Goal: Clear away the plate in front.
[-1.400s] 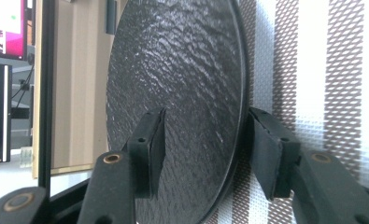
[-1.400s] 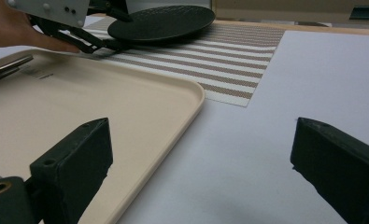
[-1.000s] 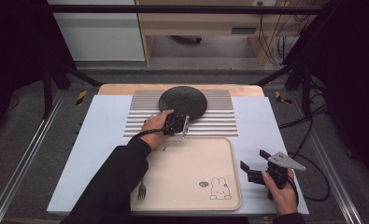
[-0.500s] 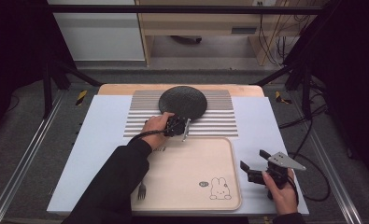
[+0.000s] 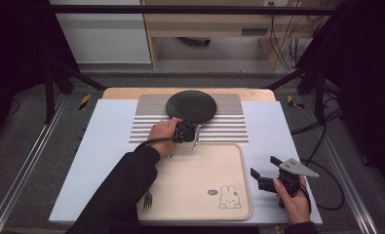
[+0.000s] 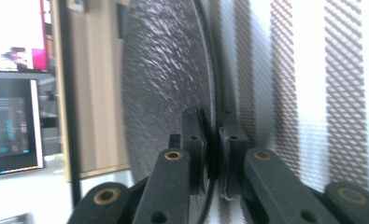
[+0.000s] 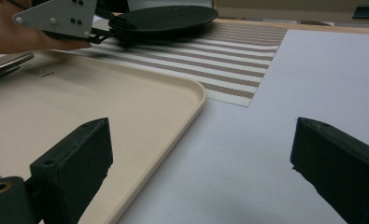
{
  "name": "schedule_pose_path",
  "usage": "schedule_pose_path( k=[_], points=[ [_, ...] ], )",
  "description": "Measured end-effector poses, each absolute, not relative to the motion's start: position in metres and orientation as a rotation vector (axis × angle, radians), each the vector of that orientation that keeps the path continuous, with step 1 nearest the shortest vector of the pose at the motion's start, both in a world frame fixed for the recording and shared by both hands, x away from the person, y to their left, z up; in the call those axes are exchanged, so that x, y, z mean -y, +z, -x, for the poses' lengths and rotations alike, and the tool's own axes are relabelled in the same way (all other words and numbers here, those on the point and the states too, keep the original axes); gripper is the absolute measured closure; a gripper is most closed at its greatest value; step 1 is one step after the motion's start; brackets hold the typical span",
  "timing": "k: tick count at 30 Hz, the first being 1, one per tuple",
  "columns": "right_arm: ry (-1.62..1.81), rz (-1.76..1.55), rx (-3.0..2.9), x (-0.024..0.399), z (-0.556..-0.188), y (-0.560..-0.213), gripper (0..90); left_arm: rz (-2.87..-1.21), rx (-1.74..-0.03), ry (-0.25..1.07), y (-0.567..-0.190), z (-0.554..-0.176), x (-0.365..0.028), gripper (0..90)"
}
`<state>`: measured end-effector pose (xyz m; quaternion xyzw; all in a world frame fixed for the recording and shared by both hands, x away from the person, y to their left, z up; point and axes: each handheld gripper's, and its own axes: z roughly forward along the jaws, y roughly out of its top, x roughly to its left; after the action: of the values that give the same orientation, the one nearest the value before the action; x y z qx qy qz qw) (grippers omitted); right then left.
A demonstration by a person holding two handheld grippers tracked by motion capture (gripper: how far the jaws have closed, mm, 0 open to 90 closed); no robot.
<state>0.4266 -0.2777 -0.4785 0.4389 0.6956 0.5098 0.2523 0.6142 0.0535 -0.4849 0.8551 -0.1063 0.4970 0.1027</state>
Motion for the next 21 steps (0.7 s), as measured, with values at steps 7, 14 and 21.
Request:
schedule_pose_path(
  k=[7,14,21],
  points=[
    [1.383,-1.185,-1.893,0.278,-0.427,-0.478,6.0,-2.514,0.296,1.495,-0.479,-0.613,-0.050,85.8],
    [1.379,-1.181,-1.894,0.279,-0.426,-0.478,6.0,-2.505,0.287,1.485,-0.473,-0.609,-0.047,84.9],
    [1.409,-1.178,-1.897,0.279,-0.426,-0.478,6.0,-2.491,0.311,1.517,-0.461,-0.596,-0.047,84.4]
  ],
)
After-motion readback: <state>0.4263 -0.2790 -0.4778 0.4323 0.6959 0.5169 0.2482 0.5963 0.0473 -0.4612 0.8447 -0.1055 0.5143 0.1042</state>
